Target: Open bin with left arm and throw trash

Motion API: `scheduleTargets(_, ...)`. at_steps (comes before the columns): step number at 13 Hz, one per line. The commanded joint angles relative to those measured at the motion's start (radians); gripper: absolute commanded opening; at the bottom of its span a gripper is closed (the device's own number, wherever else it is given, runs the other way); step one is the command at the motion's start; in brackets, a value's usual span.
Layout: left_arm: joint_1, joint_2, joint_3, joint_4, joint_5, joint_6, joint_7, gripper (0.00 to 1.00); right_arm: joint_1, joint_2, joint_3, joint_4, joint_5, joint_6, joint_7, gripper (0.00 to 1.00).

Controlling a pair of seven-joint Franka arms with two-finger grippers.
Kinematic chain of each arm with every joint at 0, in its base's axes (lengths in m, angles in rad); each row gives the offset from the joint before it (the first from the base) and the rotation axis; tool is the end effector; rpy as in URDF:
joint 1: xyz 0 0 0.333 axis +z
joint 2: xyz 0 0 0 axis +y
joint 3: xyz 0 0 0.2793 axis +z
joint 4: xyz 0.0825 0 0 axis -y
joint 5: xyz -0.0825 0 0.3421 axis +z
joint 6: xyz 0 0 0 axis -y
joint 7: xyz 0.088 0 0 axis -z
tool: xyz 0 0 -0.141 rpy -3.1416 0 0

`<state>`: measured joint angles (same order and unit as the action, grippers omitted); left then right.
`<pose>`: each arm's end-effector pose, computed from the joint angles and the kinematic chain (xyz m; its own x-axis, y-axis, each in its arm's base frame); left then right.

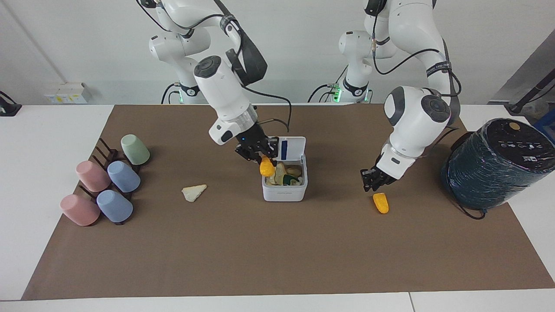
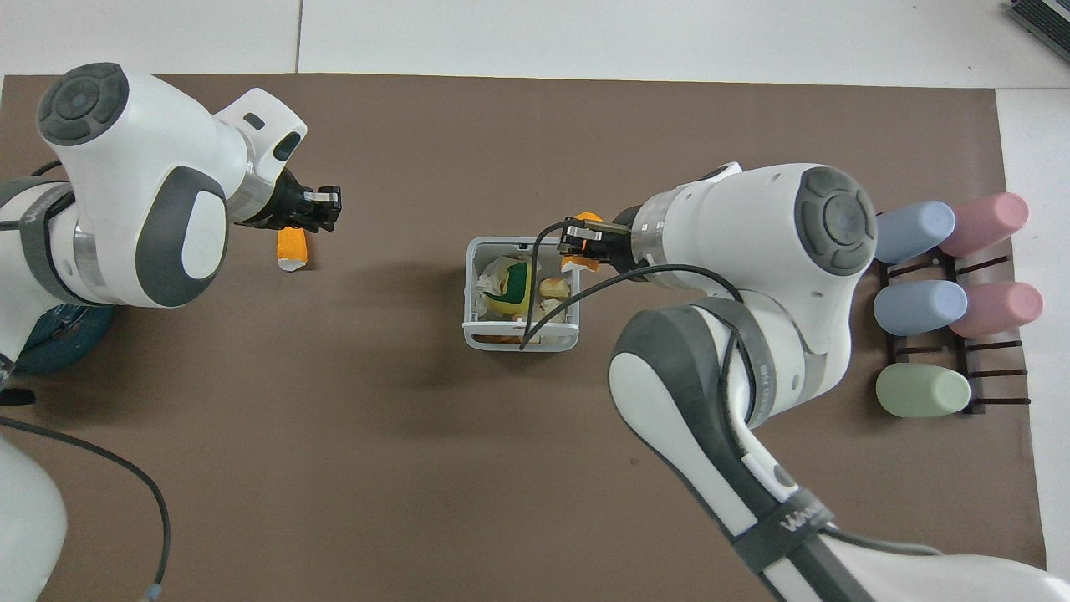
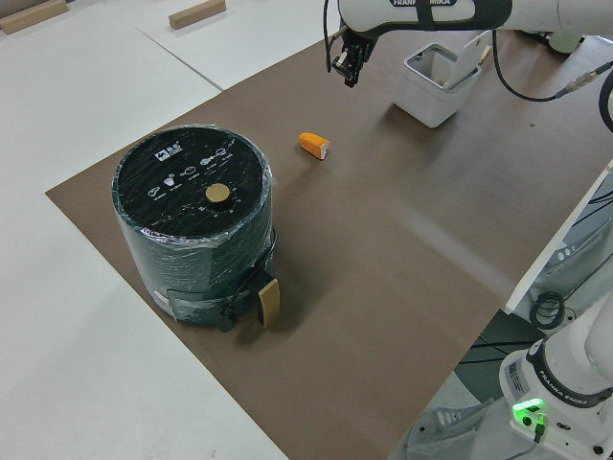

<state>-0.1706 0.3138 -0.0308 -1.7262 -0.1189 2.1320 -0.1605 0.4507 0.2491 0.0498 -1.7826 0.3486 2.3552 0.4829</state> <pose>0.5942 -0.1289 0.3604 0.9974 0.0241 0.0685 0.0152 -0.9917 0.1278 0.5397 0.3078 0.4017 0.9724 -0.2119 0.0980 -0.1546 -0.8989 -0.4099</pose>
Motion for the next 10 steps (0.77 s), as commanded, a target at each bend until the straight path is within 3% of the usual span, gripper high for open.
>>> scheduleTargets(1, 0.013, -0.032, -0.008, -0.075, 0.028, 0.066, 0.047, 0.87, 0.003, 0.048, -0.001, 0.014, 0.029, 0.03, -0.004, 0.0)
scheduleTargets(3, 0.02, -0.003, -0.004, -0.078, 0.092, 0.086, 0.047, 0.87, 0.008, 0.074, -0.001, 0.006, 0.029, 0.058, -0.006, 0.05)
scheduleTargets(4, 0.02, 0.011, -0.004, -0.078, 0.117, 0.094, 0.045, 0.87, 0.023, 0.081, -0.001, 0.0, 0.029, 0.068, -0.006, 0.16)
scheduleTargets(5, 0.023, 0.022, -0.003, -0.084, 0.12, 0.115, 0.045, 0.86, 0.023, 0.081, -0.001, 0.0, 0.029, 0.067, -0.007, 0.31)
scheduleTargets(6, 0.035, 0.028, -0.003, -0.105, 0.12, 0.15, 0.045, 0.83, 0.023, 0.082, -0.001, 0.0, 0.029, 0.068, -0.006, 0.55)
scheduleTargets(7, 0.043, 0.028, -0.003, -0.137, 0.12, 0.196, 0.047, 0.8, 0.023, 0.082, -0.001, 0.0, 0.029, 0.07, -0.003, 0.86)
scheduleTargets(8, 0.045, 0.03, -0.003, -0.16, 0.122, 0.238, 0.047, 0.79, 0.023, 0.082, -0.001, 0.002, 0.027, 0.07, -0.001, 1.0)
scheduleTargets(10, 0.045, 0.054, -0.003, -0.17, 0.123, 0.272, 0.047, 0.75, 0.026, 0.078, -0.001, 0.009, 0.026, 0.067, 0.0, 1.0)
